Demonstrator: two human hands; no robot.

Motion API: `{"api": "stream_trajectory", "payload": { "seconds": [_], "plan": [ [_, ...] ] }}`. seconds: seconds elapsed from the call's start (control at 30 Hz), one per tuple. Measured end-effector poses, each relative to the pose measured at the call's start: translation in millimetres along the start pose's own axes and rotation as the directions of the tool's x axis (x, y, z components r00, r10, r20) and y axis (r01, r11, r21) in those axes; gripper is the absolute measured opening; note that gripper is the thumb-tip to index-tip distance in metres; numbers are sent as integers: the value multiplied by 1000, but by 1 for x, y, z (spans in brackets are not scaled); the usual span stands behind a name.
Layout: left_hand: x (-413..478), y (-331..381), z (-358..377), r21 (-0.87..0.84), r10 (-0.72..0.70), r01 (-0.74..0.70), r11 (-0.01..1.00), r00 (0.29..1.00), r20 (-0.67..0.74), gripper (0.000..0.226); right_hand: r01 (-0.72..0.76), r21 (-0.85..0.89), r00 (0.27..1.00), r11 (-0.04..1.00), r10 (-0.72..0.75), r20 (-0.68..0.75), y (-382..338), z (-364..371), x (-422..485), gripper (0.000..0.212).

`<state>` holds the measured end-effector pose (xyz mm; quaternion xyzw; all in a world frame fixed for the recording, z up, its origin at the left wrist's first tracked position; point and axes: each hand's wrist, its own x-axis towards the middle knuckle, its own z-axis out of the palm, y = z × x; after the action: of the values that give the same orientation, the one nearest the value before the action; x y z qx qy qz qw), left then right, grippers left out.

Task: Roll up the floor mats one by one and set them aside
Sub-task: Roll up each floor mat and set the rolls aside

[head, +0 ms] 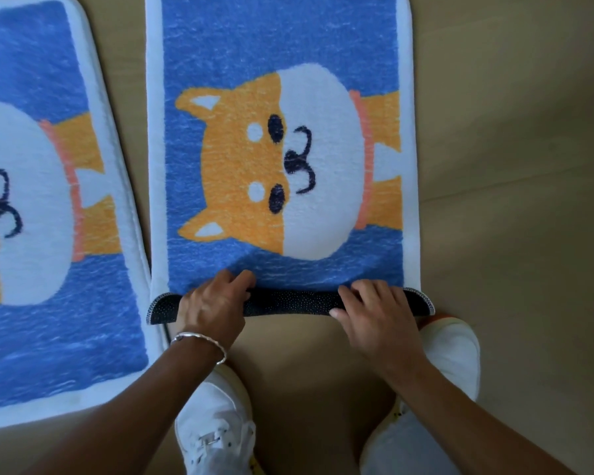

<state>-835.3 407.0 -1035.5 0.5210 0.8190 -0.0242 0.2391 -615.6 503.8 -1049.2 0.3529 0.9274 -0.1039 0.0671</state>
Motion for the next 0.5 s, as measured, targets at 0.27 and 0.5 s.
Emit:
{"api": "stream_trajectory", "payload": {
  "seconds": [0.27, 0.5],
  "plan": [
    [-8, 1, 4, 290, 223, -185, 939, 969, -105, 24, 33, -13, 998, 999, -32, 48, 4, -3, 19, 36],
    [-5, 7, 3, 205, 208, -201, 958, 978, -10, 52, -89, 166, 979, 982, 56, 194, 9, -9, 31, 26]
  ]
}}
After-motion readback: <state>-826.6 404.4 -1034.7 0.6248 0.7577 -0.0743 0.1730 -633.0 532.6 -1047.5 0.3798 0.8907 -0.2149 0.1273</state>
